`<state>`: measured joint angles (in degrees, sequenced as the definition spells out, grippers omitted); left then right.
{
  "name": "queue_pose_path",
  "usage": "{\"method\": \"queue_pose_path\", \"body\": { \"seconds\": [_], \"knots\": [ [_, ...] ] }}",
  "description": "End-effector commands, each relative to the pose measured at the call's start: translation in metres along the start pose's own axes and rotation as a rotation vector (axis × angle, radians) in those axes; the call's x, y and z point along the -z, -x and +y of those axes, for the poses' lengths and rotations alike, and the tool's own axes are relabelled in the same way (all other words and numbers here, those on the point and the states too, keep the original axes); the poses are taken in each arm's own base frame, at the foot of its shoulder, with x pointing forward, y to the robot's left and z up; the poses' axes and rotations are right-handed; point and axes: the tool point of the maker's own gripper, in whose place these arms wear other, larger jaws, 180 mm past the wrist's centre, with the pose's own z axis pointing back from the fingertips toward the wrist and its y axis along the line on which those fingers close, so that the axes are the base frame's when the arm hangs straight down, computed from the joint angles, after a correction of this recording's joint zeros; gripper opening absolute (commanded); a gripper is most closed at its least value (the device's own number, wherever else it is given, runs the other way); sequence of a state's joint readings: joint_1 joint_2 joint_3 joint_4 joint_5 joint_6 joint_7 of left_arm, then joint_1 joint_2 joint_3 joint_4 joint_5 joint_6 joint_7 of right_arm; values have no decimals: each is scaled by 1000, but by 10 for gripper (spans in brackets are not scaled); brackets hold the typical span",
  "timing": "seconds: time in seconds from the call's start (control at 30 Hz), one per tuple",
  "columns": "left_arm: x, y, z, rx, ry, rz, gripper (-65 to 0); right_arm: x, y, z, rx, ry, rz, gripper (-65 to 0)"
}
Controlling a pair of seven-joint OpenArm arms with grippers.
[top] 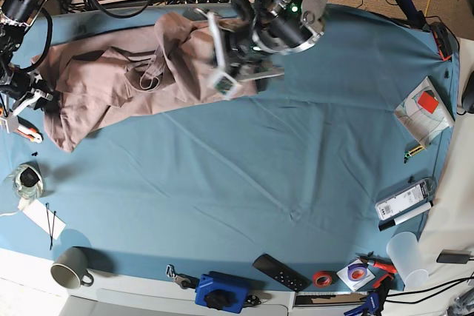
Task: Fold the T-shirt properly
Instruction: 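Lift the left gripper away and grasp the bundle with the right gripper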
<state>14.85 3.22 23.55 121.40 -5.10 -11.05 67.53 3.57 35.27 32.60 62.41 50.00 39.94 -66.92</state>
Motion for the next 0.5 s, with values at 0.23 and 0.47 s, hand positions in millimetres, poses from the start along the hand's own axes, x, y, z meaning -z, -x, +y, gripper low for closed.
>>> {"method": "queue_pose_path", "body": {
  "seconds": [0.23,0.47],
  "knots": [
    [-8,13,32,13,-138,37,-650,-32,-86,-7,-232,183,-205,-650],
    [-15,25,50,-14,-247,73,-650,-28,-70,14,-186,71,-113,-650]
  ]
}}
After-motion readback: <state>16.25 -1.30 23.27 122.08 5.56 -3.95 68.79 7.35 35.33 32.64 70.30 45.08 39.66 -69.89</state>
